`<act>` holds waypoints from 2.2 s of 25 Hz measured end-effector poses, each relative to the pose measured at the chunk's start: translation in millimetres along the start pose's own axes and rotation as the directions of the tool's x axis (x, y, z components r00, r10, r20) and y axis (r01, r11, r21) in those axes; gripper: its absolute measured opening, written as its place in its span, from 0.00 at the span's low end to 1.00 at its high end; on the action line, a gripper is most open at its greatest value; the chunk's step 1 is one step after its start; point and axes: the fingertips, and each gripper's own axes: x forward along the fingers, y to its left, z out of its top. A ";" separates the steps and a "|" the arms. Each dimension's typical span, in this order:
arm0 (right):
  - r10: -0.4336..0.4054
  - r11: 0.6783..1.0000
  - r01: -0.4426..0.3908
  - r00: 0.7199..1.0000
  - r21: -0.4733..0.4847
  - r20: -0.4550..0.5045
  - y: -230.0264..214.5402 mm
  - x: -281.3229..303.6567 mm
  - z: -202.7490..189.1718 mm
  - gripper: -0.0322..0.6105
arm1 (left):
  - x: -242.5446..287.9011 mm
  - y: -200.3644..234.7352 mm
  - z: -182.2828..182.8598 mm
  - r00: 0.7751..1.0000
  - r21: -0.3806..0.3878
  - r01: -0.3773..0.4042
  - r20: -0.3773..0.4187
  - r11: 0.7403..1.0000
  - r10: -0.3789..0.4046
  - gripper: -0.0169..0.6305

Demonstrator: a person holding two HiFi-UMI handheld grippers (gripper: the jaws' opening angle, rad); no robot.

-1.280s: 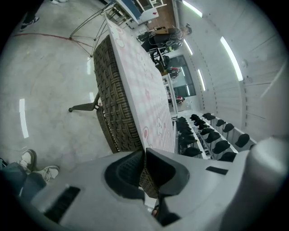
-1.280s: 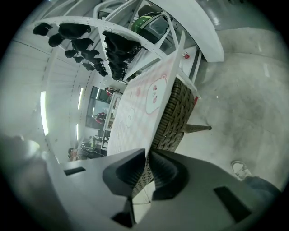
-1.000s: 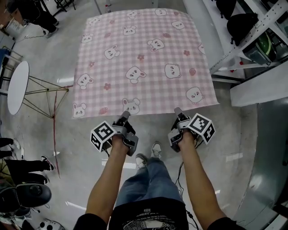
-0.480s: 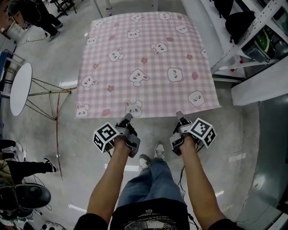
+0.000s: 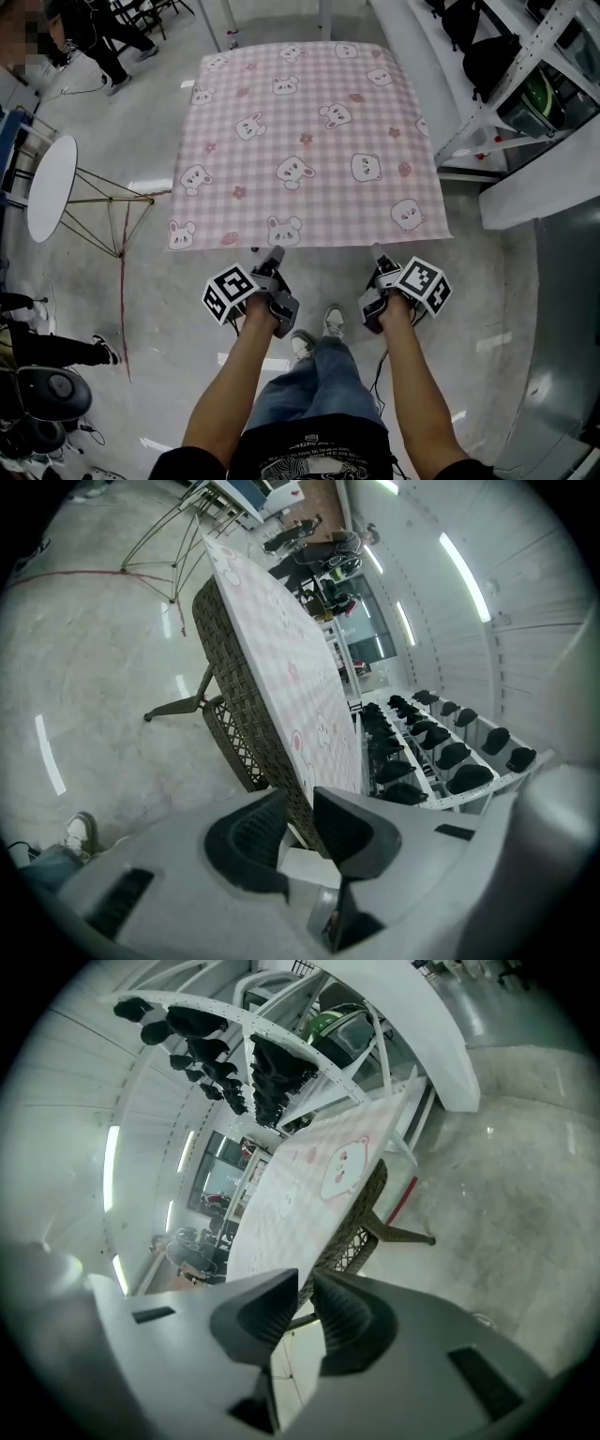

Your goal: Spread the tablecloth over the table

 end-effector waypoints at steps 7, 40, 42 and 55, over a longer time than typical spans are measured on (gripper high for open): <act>0.035 0.994 -0.035 0.999 -0.108 -0.008 46.5 -29.0 11.7 0.13 | -30.5 -43.0 -6.0 0.999 0.083 0.035 -0.005 0.996 -0.035 0.15; 0.248 0.367 -0.008 0.965 -0.930 0.089 295.3 -151.2 109.7 0.06 | -101.7 -335.0 41.5 0.987 0.989 0.005 0.019 0.148 -0.158 0.03; 0.250 0.361 -0.004 0.964 -0.932 0.093 297.0 -150.6 114.2 0.05 | -100.2 -337.2 44.4 0.987 0.989 0.000 0.024 0.149 -0.156 0.03; 0.260 0.351 0.003 0.960 -0.937 0.100 301.8 -138.0 125.7 0.05 | -85.3 -340.0 51.7 0.991 0.991 -0.005 0.023 0.134 -0.135 0.03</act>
